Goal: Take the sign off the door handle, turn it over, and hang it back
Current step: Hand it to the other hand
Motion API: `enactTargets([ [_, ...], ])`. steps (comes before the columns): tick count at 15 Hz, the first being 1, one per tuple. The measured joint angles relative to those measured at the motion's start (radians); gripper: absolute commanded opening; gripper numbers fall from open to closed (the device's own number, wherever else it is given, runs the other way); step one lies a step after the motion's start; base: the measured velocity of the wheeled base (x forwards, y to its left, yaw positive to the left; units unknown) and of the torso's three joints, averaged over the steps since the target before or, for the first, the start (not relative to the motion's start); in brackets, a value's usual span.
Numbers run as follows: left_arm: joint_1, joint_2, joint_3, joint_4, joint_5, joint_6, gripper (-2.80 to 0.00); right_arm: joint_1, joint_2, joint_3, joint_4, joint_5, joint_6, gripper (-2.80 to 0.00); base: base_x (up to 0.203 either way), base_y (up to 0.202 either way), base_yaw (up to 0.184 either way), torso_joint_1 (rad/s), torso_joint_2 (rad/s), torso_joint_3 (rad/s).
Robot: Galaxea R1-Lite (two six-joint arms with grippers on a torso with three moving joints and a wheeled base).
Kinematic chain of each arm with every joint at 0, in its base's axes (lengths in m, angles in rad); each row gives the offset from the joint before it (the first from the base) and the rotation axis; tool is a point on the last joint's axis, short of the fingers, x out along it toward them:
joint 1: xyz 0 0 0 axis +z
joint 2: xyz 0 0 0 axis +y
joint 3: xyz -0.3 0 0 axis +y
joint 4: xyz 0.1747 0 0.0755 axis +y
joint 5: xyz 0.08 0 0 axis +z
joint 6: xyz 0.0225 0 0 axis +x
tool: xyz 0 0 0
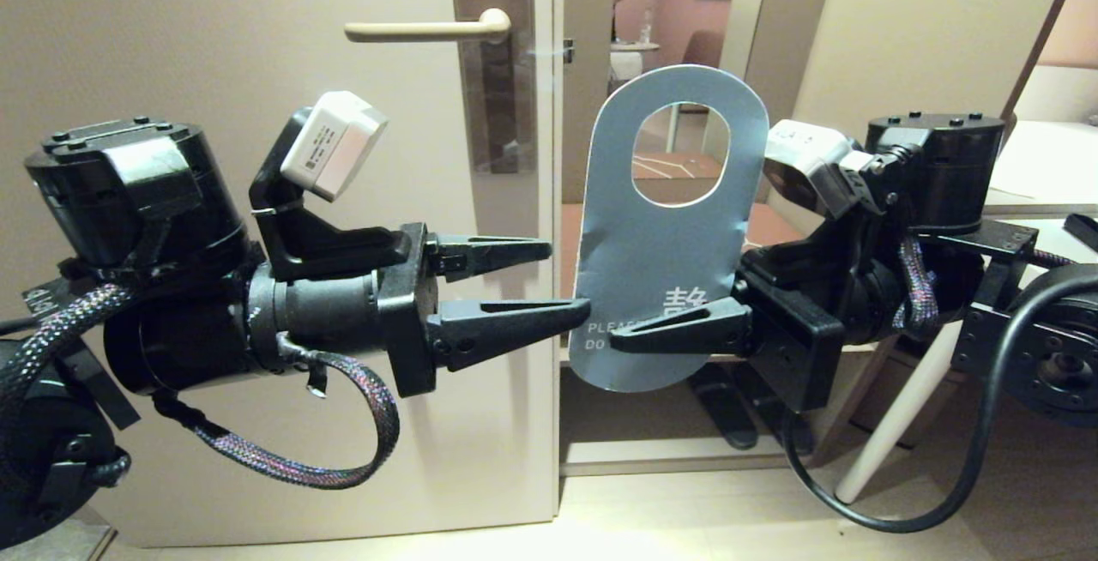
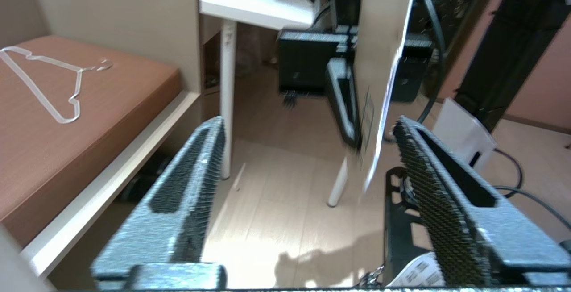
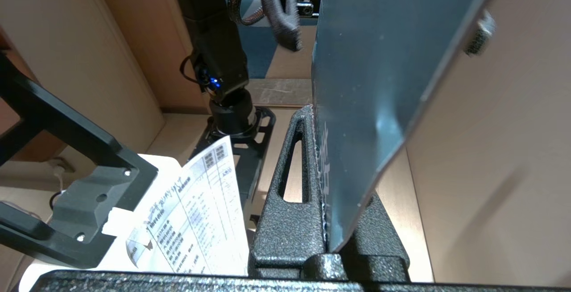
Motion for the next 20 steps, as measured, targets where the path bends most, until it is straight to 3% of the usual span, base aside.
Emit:
enactTargets([
  [9,-0.046,0.021,-0.015,-0.001,0.0,-0.005,0.0,0.055,0.002,-0.009,0.0,-0.003,0.001,-2.8,0.0,0.0,0.0,0.0,0.0,0.0],
  [20,-0.052,0.03,-0.013,0.001,0.002,-0.006,0.0,0.091,0.006,-0.012,0.0,-0.006,-0.001,-2.8,0.0,0.0,0.0,0.0,0.0,0.0],
])
